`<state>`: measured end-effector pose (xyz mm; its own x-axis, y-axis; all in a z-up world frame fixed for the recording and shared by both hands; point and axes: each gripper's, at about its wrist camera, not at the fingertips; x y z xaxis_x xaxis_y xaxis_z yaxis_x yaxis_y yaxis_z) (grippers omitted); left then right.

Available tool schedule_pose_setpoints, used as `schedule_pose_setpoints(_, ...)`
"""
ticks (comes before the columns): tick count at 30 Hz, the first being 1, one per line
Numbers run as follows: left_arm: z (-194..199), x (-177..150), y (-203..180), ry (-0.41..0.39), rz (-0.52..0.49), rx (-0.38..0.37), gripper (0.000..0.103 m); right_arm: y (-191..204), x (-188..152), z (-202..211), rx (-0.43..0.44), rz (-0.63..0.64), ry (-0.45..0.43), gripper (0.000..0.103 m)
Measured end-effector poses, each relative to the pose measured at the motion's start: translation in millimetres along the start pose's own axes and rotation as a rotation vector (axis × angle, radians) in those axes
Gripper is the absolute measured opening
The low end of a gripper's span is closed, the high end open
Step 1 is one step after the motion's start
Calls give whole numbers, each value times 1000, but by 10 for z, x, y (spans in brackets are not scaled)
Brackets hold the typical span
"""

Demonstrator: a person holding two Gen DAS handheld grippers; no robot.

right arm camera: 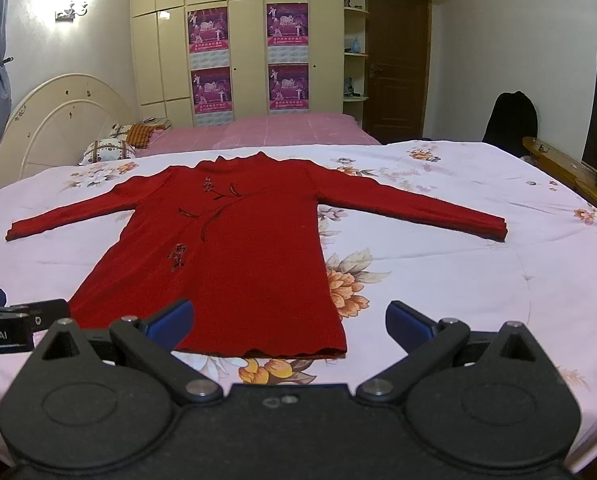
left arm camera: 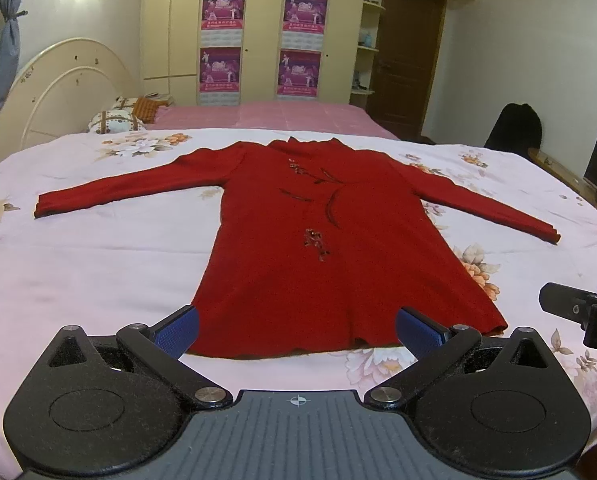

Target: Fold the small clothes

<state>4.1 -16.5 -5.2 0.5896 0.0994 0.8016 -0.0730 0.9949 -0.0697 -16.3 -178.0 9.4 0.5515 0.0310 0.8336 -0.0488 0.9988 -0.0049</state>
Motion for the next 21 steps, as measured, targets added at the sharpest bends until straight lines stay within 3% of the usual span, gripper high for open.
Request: schedule_pose_setpoints(21, 51, 13, 49, -3, -5, -12, 103, 24, -12, 55, -12, -13, -20, 102)
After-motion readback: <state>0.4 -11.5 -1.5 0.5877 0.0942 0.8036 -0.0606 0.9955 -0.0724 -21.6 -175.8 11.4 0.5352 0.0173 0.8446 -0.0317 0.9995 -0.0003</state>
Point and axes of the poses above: each gripper's, at about its wrist camera, not at the fingertips, and z roughly against the way its jaws point, y to its left, x to its top, and after that the axes turned 1 degree about -y, right-handed
